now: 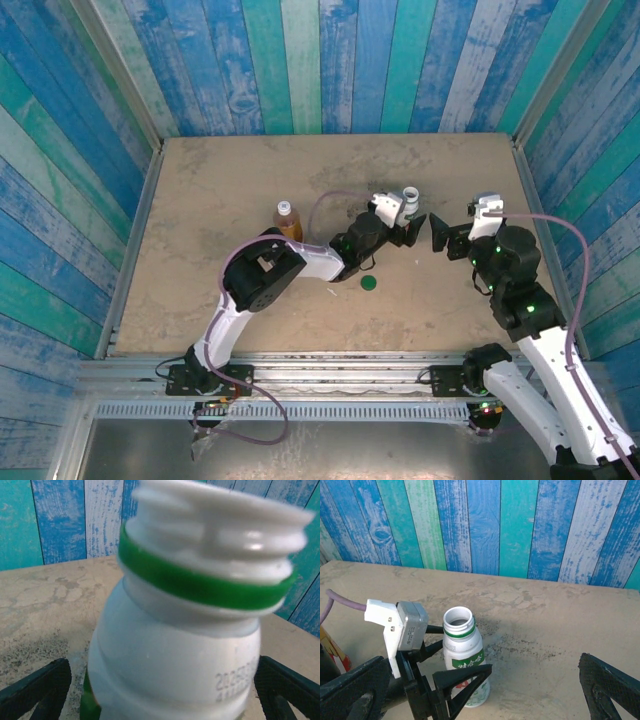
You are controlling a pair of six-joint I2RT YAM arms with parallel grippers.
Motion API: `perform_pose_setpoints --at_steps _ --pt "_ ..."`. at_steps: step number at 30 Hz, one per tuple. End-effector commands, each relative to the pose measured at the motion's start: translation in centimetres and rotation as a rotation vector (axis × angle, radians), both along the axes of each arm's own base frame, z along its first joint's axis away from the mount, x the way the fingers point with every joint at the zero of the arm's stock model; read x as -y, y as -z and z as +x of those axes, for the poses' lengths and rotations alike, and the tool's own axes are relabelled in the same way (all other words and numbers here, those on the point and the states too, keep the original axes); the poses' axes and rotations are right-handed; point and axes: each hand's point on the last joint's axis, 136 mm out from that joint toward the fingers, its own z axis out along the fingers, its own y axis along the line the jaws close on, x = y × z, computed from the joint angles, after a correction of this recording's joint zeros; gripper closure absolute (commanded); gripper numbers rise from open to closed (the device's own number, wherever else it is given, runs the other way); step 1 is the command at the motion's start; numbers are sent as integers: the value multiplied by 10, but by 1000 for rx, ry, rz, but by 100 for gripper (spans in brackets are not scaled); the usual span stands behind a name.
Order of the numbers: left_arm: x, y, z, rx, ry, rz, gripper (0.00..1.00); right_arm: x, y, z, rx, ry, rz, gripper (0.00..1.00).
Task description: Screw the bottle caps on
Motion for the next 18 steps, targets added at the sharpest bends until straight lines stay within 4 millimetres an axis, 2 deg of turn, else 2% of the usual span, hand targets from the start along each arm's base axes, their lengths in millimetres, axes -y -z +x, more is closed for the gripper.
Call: perform_pose_setpoints --at_steps 1,12,18 --pt "6 23 3 4 -6 25 1 -1 3 -1 -7 -11 -5 0" --pt "13 32 2 11 22 53 13 -2 4 -2 -12 -19 -4 0" --pt "12 33 2 14 25 56 26 -3 6 -1 -18 -22 -4 0"
